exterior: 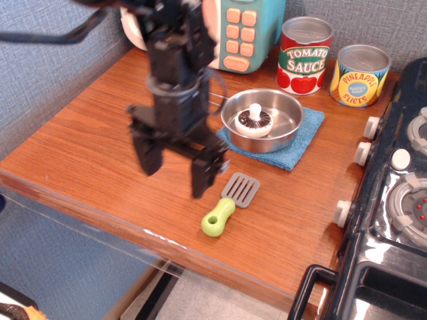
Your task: Move the measuring cup to the left of spatula bottom of table.
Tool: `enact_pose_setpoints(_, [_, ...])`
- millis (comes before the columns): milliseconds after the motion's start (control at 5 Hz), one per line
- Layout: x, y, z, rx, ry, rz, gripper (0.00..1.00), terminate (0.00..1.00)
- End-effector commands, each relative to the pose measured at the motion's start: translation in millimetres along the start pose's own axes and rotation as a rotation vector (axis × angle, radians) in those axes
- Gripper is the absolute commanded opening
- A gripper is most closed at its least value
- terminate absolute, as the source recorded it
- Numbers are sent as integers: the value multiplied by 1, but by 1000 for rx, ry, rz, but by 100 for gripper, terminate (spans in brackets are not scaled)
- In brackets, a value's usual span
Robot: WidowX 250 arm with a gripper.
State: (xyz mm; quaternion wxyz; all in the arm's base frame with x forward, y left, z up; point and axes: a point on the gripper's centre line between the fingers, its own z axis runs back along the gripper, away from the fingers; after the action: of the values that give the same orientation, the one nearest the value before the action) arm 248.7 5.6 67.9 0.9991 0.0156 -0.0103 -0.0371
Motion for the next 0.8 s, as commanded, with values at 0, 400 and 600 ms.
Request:
enact_pose_setpoints(0, [78,-18,28,-41,-100,-9,100,0])
enact_pose_setpoints(400, [128,-14,24,-37,-97,32,100,0])
enact_pose_setpoints(600, [136,-5,17,-27,-88,69,100,0])
